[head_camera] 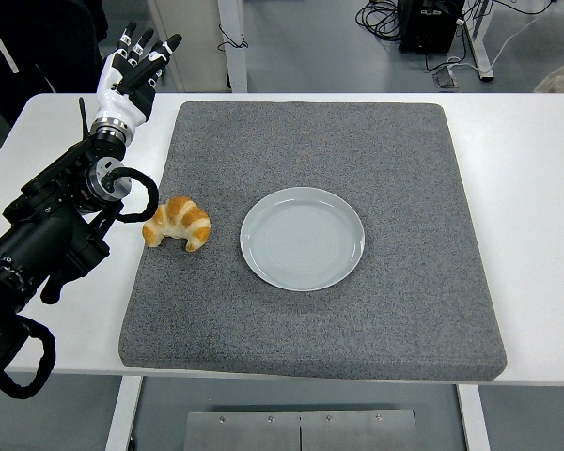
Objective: Place the bread on the plate
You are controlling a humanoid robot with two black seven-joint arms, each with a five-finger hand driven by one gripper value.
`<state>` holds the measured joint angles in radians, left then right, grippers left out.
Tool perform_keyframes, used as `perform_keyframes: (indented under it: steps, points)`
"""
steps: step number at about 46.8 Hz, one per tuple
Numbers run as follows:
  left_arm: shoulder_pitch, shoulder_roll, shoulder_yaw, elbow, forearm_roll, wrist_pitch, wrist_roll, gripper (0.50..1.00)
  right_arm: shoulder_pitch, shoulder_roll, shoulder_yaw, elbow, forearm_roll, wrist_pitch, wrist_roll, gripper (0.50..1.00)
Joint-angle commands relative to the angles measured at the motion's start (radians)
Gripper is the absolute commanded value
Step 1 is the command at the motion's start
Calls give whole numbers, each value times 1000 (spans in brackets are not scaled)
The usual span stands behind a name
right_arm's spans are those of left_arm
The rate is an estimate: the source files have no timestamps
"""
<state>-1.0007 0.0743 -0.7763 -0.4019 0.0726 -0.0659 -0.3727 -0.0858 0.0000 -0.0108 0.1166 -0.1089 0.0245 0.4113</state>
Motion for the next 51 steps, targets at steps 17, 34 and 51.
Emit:
perform_keyframes:
  steps: [17,34,51]
  points:
    - [-4,-8,-1,-5,1,0,-5,969,0,0,0,0,0,0,0,1000]
    - [-4,-2,12,-14,10,-2,26,969,0,0,0,0,0,0,0,1000]
    - [-21,82,149,-106,16,3,118,969,0,0,0,0,0,0,0,1000]
